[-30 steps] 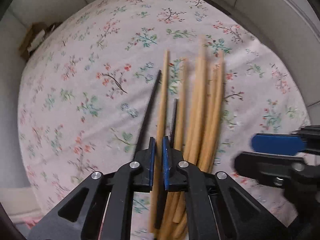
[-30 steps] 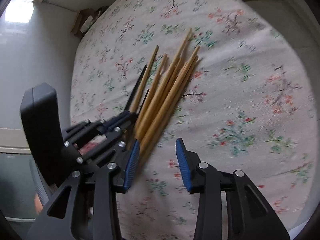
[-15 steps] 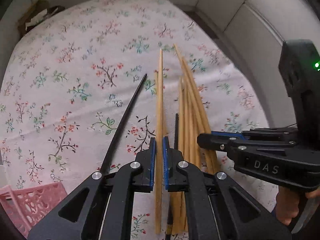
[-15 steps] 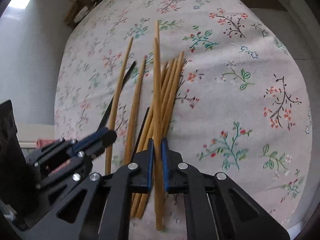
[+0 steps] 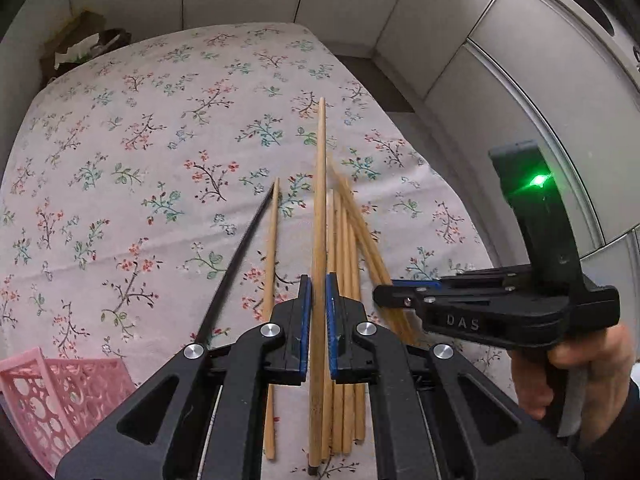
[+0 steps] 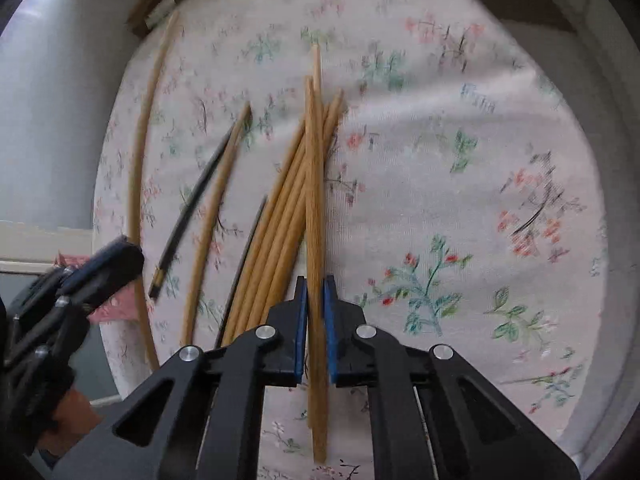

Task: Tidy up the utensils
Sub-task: 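Lift the wooden chopstick with the left tool while the right tool grasps another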

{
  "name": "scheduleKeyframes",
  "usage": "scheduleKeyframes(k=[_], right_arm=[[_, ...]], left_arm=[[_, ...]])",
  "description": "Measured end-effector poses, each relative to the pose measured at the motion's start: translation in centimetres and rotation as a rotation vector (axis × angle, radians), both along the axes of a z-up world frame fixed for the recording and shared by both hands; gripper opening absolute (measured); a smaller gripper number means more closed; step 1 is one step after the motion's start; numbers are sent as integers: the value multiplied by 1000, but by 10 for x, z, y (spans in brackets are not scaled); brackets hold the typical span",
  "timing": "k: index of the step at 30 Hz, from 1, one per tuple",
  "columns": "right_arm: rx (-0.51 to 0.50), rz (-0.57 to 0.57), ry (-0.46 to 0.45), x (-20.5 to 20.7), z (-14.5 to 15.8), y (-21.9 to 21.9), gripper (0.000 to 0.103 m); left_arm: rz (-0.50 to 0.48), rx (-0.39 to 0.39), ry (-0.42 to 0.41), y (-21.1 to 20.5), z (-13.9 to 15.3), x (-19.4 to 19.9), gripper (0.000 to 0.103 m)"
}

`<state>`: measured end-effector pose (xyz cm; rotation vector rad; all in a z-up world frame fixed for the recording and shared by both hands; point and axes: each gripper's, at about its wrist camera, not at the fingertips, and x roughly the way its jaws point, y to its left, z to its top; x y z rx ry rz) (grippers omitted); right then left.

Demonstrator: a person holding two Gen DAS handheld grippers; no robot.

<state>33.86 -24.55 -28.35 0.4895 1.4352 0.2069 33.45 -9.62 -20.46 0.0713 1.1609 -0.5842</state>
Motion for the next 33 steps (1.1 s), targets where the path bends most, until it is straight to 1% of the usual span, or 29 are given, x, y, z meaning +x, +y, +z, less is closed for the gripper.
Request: scheduleKeyframes(k=[1, 3, 4, 5, 7, 10, 13, 15, 16, 20, 21, 22, 23, 25, 27, 28, 29, 31, 32, 33], right_arm=[[13, 9, -10, -1, 4, 0, 11], [1, 13, -11, -2, 7, -2, 11], [-1, 20, -13, -4, 8, -3, 8], [-12, 32, -23, -4, 10, -2, 8], [-25, 17, -36, -7, 17, -3, 8], [28, 29, -74, -14, 37, -7, 8], [10, 8, -77, -20, 44, -16, 8], [20, -7, -115, -25, 57, -21, 8], [32, -13, -149, -28, 67, -22, 8], [15, -30, -248, -37, 93, -30, 8], [14, -33, -263, -38, 98, -32, 8], [14, -35, -279, -40, 104, -33, 8], [15, -31, -316, -41, 112, -29, 8], [13, -18, -377, -46, 126, -18, 8], [17, -7, -467, -50, 145, -10, 8], [14, -5, -492, -54, 149, -7, 8], [29, -4, -537, -58, 159, -3, 8], [51, -4, -575, -58, 166, 6, 8], [54, -2, -600, -57, 170, 14, 8], [55, 1, -616, -59, 173, 17, 8]], left_arm=[[-1, 1, -2, 0, 2, -3, 6], [-1, 0, -5, 1, 3, -4, 6], [0, -2, -7, 2, 4, -5, 6], [3, -2, -10, 2, 5, -5, 6], [12, -9, -13, 5, 7, -4, 6], [15, -38, -41, 6, 18, -7, 6], [12, -65, -69, 5, 27, -11, 6], [19, -75, -86, 5, 32, -13, 6], [27, -91, -103, 8, 37, -14, 6], [70, -159, -182, 27, 65, -18, 6], [97, -175, -214, 36, 74, -19, 6], [116, -173, -236, 42, 80, -20, 6], [150, -180, -271, 54, 88, -22, 6], [213, -218, -312, 74, 100, -23, 6], [290, -254, -381, 100, 114, -27, 6], [323, -263, -424, 110, 118, -29, 6], [361, -271, -484, 123, 121, -33, 6], [411, -290, -547, 139, 119, -38, 6], [447, -291, -575, 147, 116, -40, 6], [460, -279, -593, 150, 113, -41, 6]])
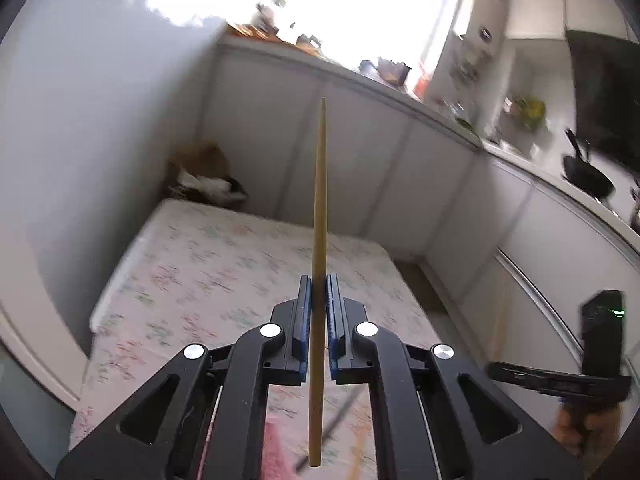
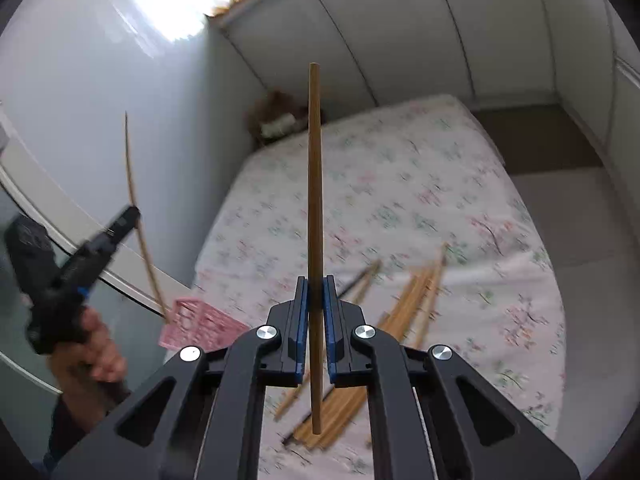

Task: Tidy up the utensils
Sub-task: 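Lift the wooden chopstick with the left tool while the right tool grasps another, then lower both held chopsticks into the pink holder and open both tools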

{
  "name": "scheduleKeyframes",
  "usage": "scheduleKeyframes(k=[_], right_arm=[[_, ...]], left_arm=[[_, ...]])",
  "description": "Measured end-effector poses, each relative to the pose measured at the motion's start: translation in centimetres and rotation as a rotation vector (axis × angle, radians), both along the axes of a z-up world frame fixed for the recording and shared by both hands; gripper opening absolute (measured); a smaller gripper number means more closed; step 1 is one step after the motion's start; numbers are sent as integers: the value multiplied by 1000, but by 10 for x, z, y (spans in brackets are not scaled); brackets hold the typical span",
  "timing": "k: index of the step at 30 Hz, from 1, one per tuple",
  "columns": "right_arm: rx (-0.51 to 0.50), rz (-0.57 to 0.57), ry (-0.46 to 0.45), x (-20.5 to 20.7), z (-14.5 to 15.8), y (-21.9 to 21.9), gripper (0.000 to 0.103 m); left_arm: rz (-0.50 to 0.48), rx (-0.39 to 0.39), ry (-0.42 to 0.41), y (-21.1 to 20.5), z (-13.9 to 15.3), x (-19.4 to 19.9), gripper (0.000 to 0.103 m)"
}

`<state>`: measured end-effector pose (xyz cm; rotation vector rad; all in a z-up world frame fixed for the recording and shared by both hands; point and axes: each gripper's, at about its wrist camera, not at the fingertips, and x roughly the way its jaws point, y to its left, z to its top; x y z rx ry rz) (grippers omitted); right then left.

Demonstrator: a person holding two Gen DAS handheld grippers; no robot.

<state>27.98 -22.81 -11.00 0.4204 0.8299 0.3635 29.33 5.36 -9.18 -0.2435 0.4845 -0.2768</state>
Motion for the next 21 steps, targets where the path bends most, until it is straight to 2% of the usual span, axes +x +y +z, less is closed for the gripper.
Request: scheduleKeyframes(k=[5, 10, 17, 21], right_arm=[[25, 27, -48, 1, 9, 22, 8], [21, 22, -94, 1, 13, 33, 8], [28, 37, -145, -2, 11, 50, 8], [8, 50, -152, -4, 10, 57, 8]], left_arm=[[90, 104, -63, 7, -21, -7, 6], [131, 145, -85, 7, -29, -16, 6], [203, 161, -37, 11, -57, -20, 6], [197, 185, 7, 11, -64, -24, 7]])
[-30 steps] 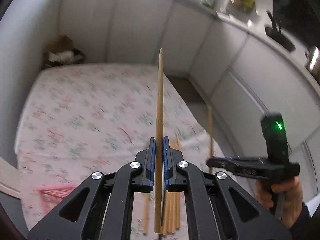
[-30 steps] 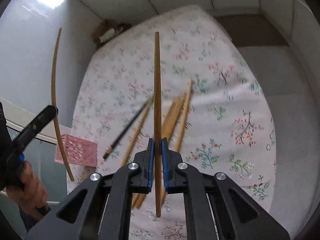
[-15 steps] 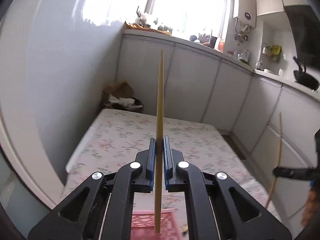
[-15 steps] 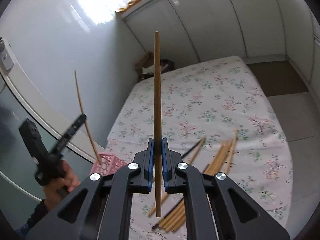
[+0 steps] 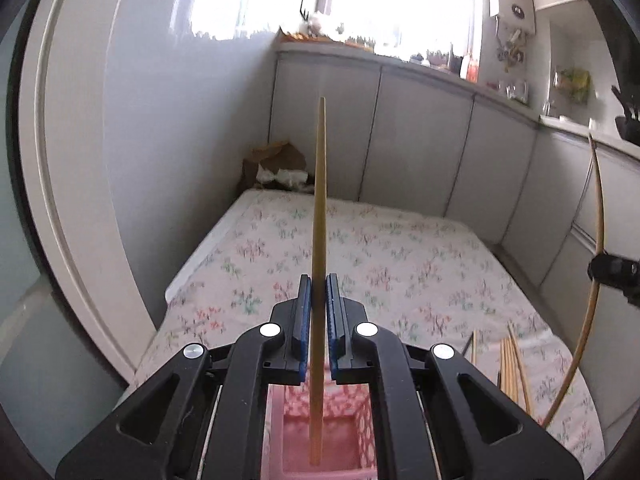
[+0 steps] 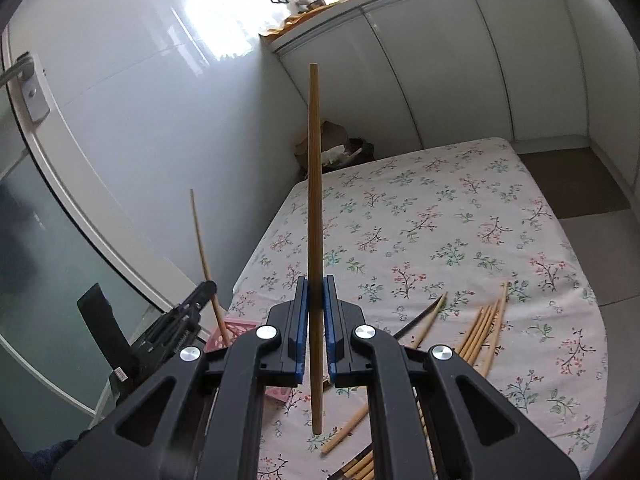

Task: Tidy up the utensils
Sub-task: 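Lower both held chopsticks into the pink holder and open both tools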

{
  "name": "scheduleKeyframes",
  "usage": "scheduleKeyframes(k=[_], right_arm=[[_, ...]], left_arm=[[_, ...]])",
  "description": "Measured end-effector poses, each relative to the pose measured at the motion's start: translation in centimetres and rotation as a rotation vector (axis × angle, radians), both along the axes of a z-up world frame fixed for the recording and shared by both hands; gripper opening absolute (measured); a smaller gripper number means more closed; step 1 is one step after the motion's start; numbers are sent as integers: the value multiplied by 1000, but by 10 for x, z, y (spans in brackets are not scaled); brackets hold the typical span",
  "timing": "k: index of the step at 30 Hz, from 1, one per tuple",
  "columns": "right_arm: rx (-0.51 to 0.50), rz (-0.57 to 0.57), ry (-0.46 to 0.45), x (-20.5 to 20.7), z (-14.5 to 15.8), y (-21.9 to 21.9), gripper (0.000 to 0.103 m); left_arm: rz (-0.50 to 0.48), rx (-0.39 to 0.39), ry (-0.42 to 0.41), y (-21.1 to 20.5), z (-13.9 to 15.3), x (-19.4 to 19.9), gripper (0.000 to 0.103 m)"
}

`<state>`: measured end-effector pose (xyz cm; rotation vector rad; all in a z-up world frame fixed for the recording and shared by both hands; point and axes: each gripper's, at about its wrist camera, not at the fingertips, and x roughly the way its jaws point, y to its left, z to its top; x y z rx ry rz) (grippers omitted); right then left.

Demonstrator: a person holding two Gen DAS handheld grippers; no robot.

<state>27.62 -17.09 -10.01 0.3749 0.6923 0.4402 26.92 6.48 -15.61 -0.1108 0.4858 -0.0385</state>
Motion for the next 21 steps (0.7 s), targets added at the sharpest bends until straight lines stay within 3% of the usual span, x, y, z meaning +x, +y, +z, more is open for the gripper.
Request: scheduleKeyframes(k=[3, 7, 11, 13, 16, 17, 21], right_arm=[[-9, 7, -4, -1, 0, 4, 8], [-15, 11, -12, -3, -2, 9, 8], [-31, 14, -60, -7, 5, 18, 8], [-30, 14, -94, -6, 10, 26, 8], [-1, 25, -120, -2, 15, 41, 8], [3, 36, -126, 0, 16, 52, 8], [1, 76, -132, 12, 10, 92, 8]], left_arm=[[13, -41, 68, 7, -3, -5, 10], [44, -141, 221, 19, -9, -9, 11], [73, -148, 169, 32, 21, -26, 18], [97, -180, 182, 42, 33, -31, 36], [120, -248, 256, 55, 37, -30, 37], [119, -306, 274, 63, 37, -30, 37], [112, -399, 295, 74, 40, -27, 37]])
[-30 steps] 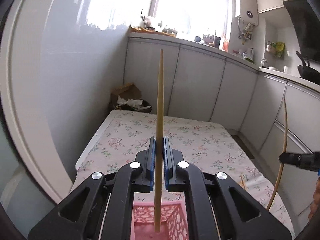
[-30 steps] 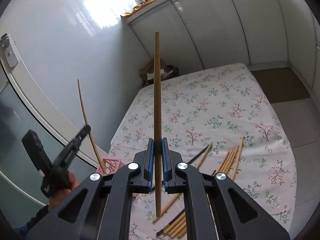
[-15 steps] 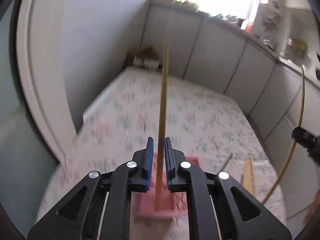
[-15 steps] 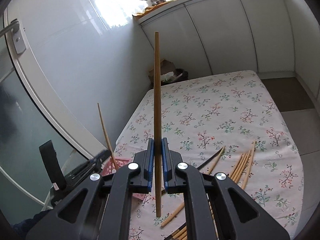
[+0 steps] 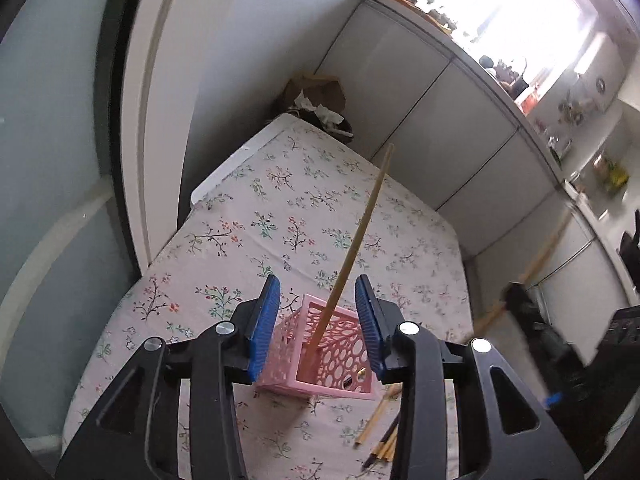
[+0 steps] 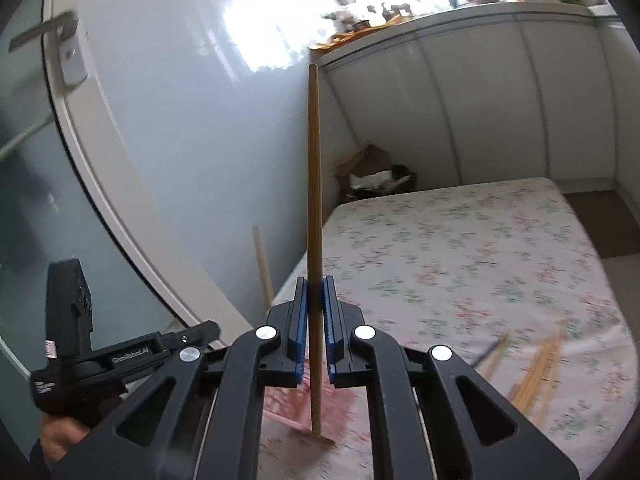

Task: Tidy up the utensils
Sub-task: 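Lower both held chopsticks into the pink holder and open both tools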

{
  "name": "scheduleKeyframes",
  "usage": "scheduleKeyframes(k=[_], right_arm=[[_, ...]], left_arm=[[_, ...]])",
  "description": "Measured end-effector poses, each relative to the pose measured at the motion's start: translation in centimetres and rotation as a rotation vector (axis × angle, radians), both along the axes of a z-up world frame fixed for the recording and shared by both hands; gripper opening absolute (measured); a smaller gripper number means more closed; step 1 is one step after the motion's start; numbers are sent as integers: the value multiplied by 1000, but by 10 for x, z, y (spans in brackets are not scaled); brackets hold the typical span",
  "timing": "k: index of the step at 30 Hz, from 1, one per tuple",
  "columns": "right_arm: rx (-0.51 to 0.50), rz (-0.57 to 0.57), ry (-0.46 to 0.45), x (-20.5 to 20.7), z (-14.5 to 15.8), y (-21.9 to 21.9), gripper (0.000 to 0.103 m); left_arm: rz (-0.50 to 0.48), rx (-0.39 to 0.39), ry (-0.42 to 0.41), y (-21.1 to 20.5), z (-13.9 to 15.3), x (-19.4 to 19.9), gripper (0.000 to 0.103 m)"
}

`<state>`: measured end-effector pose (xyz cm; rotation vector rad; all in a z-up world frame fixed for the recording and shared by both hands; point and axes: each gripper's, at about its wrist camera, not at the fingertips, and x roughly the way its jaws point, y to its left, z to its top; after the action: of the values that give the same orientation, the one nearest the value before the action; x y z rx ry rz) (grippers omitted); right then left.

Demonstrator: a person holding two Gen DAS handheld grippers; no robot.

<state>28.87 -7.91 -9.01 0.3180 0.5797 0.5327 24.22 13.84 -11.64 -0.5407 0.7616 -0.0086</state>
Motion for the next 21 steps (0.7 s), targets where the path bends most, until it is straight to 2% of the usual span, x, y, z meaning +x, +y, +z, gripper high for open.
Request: scheduleKeyframes(k=[2, 6, 15, 21], right_arm=[[-15, 10, 0, 7, -6, 21, 8], [-63, -24, -44, 9, -14, 48, 8], [-49, -106, -82, 20, -12, 58, 8], [-79, -95, -108, 10, -43, 73, 8]], left_arm=[[13, 9, 4, 5, 1, 1, 37], [37, -35, 7, 18, 1, 1, 37], [3, -69, 20, 20, -1, 7, 37], [-5, -64, 25, 17, -2, 8, 37]])
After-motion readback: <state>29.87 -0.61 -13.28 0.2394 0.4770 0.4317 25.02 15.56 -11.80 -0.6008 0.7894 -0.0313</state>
